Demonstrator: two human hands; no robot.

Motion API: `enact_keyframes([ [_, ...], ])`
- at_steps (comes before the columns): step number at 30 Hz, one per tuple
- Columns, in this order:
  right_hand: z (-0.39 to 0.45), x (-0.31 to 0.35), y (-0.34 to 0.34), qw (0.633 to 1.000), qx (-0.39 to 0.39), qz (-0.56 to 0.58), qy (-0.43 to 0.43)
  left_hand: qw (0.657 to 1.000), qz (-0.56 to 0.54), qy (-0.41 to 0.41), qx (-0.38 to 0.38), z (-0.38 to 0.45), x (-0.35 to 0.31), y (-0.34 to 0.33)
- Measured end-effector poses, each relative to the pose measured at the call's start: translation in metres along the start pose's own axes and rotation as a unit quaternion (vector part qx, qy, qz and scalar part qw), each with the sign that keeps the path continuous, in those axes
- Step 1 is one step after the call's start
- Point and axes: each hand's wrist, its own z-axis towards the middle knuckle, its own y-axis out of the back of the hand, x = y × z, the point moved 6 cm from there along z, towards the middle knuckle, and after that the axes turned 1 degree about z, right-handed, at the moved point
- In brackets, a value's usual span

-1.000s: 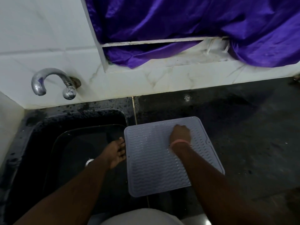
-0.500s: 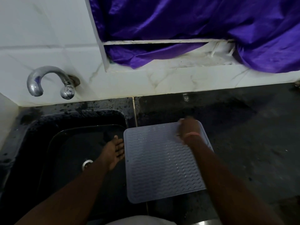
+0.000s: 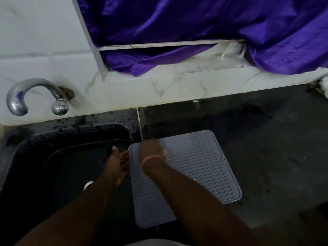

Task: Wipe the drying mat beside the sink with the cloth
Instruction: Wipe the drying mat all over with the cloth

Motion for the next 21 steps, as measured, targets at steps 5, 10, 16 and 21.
enact_keyframes([
  [5, -0.016, 0.055, -0.011, 0.981, 0.051, 0.173, 0.07, 0.994, -0.11, 0.024, 0.01, -0.005, 0.002, 0.009],
  [10, -0.024, -0.021, 0.004, 0.837, 0.078, 0.541, -0.035, 0.987, -0.124, -0.064, -0.081, -0.016, -0.008, 0.01],
  [16, -0.066, -0.067, 0.014, 0.451, 0.152, 0.878, 0.043, 0.99, 0.01, -0.024, 0.142, -0.055, -0.017, -0.068],
  [21, -0.081, -0.105, 0.001, 0.517, -0.017, 0.854, -0.061, 0.986, 0.009, 0.024, 0.166, -0.073, 0.011, -0.106],
])
